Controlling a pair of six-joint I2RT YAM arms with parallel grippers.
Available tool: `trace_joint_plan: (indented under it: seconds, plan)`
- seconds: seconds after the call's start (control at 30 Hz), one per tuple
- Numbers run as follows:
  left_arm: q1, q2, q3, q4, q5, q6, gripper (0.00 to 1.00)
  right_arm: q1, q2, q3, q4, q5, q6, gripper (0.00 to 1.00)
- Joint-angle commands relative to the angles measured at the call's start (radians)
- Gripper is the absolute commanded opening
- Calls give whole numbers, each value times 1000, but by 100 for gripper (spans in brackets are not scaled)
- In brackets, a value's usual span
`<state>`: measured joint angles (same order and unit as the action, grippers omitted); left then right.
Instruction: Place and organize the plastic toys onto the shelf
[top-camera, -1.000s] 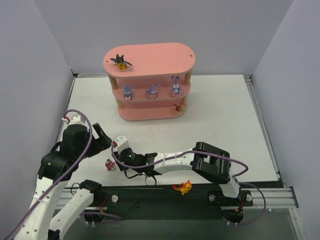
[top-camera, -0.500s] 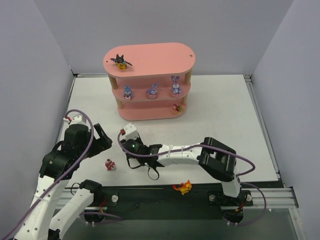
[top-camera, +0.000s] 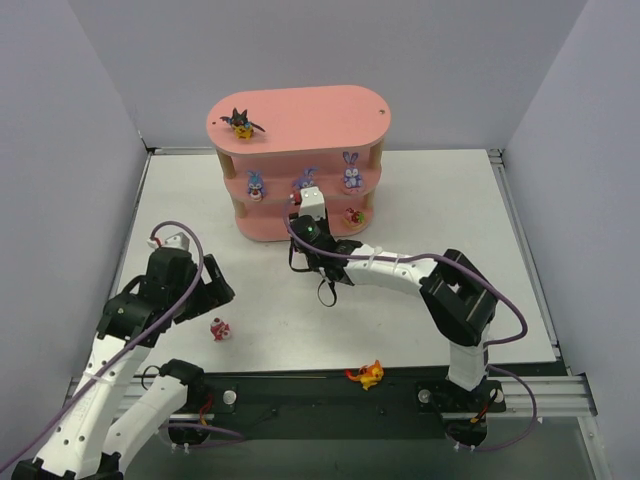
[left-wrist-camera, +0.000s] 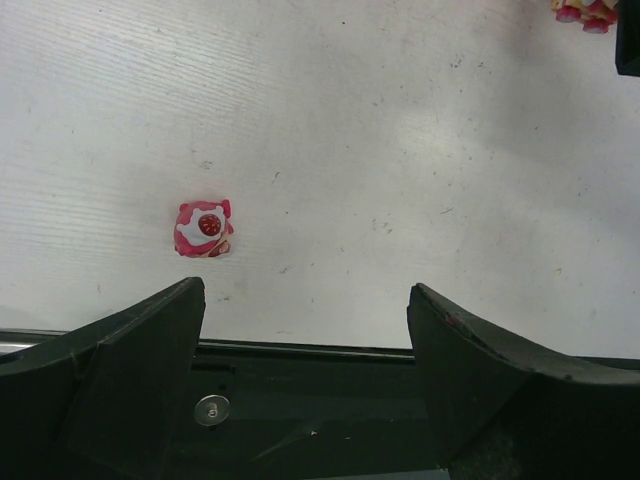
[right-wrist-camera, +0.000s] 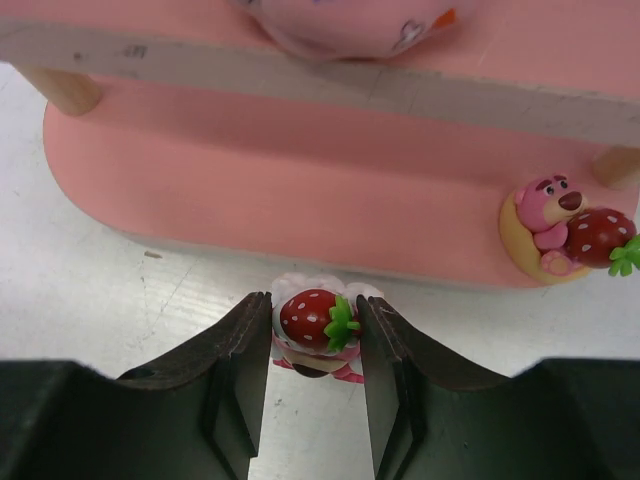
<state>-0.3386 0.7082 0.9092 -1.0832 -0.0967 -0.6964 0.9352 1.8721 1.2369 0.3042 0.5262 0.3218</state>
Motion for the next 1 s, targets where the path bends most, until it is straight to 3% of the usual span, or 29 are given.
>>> trace_joint_plan:
  seconds: [0.0, 0.97]
  plan:
    - [-4, 28, 5, 65, 28, 8, 93, -25, 4, 36, 98, 15, -33, 0]
    - [-10, 97, 31, 66, 38, 12, 93, -118, 137, 82, 230, -61, 2, 2]
